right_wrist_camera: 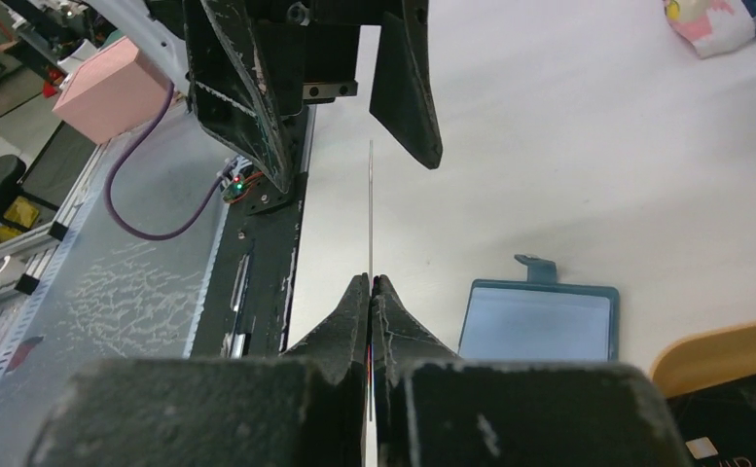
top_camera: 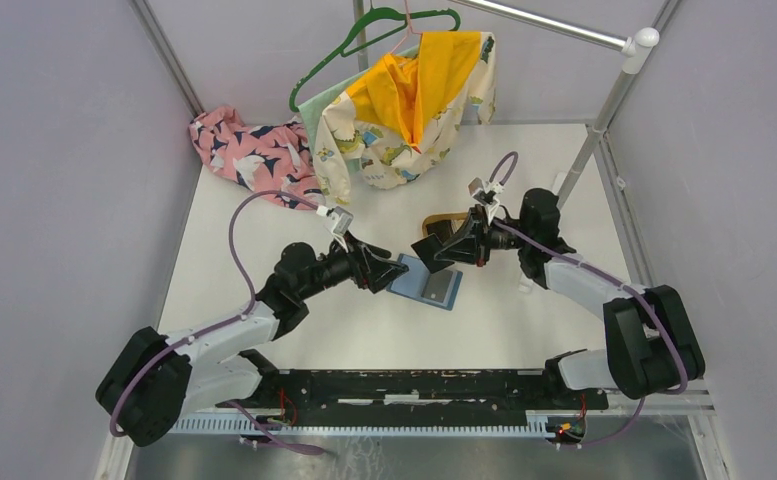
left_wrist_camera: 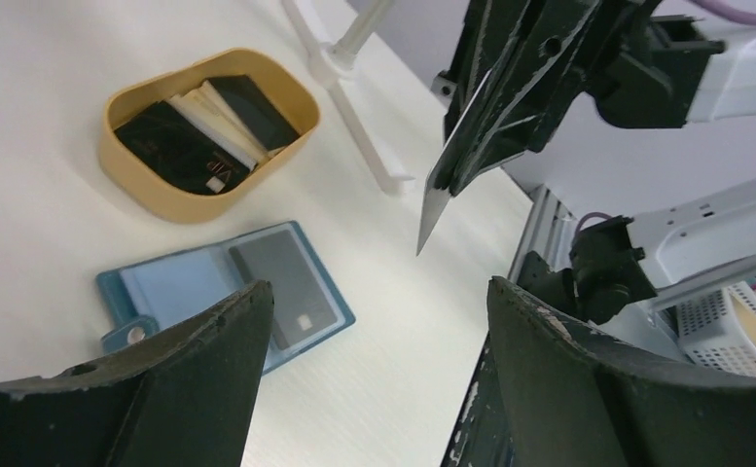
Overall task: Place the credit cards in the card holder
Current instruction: Pick up the credit card from the storage box.
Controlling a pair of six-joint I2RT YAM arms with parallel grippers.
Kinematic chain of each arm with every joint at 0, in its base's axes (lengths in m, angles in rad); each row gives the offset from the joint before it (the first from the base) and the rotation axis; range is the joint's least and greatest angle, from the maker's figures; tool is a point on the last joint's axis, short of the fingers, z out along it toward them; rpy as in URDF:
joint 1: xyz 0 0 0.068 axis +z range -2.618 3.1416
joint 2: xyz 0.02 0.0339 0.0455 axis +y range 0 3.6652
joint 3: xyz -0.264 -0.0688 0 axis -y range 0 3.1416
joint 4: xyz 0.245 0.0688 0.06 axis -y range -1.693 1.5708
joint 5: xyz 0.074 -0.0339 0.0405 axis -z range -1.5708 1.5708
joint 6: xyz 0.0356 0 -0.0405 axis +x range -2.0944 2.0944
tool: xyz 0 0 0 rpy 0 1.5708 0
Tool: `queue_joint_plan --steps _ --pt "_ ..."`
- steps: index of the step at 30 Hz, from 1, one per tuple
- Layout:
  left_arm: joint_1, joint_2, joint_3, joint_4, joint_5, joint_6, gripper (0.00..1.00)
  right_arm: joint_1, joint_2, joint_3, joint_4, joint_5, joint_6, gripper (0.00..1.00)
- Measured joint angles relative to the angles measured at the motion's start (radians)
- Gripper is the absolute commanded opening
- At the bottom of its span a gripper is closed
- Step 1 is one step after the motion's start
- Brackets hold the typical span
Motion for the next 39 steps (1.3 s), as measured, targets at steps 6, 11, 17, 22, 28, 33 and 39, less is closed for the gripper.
queue_joint_plan --steps 6,11,17,22,28,33,39 --pt "0.000 0.023 -0.009 0.156 0.073 -0.025 0.82 0.034 -0.005 0.000 0.009 -0.033 -0.018 0.00" --pt "-0.001 0.051 -0.005 0.245 0.132 -0.047 0.74 0.061 -0.005 0.000 -0.023 -0.050 -0.061 0.00" --pt "-0.010 0.111 0.015 0.275 0.179 -0.051 0.57 0.074 -0.006 0.001 -0.047 -0.061 -0.085 0.00" --pt "-0.024 0.149 0.037 0.292 0.208 -0.070 0.02 0.082 -0.006 0.001 -0.054 -0.064 -0.091 0.01" --pt "-0.024 0.155 0.090 0.180 0.229 -0.029 0.02 0.084 -0.009 0.026 -0.174 -0.080 -0.190 0.27" --pt "-0.025 0.115 0.220 -0.077 0.236 0.105 0.02 0.087 -0.014 0.107 -0.453 -0.057 -0.490 0.22" --pt "-0.025 0.103 0.277 -0.201 0.259 0.185 0.33 0.092 -0.017 0.108 -0.575 -0.045 -0.603 0.00"
